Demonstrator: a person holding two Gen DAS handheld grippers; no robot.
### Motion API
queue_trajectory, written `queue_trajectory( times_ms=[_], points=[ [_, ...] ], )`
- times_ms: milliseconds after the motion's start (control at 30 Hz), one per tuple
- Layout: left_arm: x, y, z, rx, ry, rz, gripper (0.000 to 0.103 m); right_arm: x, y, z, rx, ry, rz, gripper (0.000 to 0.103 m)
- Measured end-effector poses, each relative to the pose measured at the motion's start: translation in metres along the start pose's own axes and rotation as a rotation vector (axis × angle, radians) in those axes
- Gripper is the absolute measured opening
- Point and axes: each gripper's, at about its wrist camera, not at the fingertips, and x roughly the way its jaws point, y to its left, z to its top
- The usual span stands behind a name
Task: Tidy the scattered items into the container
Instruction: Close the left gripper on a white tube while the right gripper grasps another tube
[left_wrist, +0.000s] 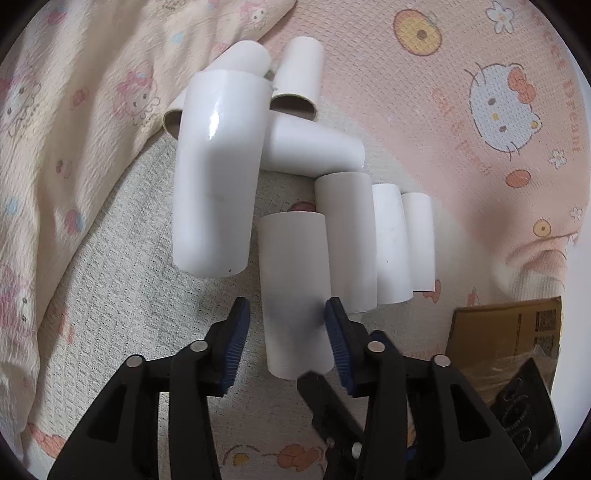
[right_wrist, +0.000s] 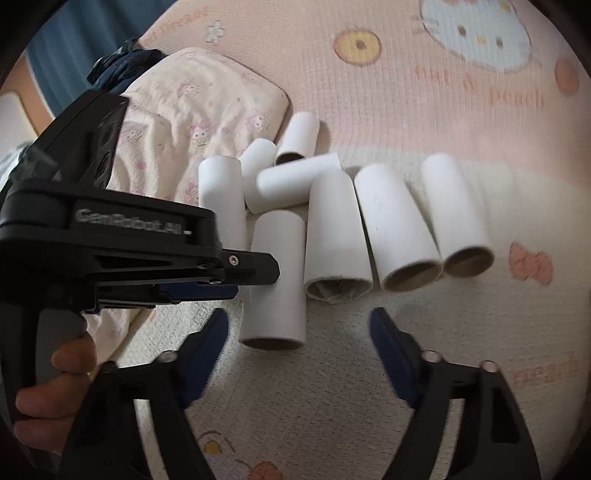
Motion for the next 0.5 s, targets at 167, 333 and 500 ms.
queue_trajectory(
  times_ms=[167,333,500],
  points=[
    [0.006,0.005,0.0,-0.044,0.037,-0.052,0.051,0.007,-0.001,-0.002,0.013,0.023,0.067,0.066],
    [0.015,0.007,-0.006,-0.089,0.071,-0.096,0.05,0.018,0.001,-0.004,0.041,0.068,0.115,0.04],
    [0.008,0.006,-0.012,-0.09,0.062,-0.093,0.047,0.014,0.007,-0.002,0.03,0.088,0.113,0.04]
  ],
)
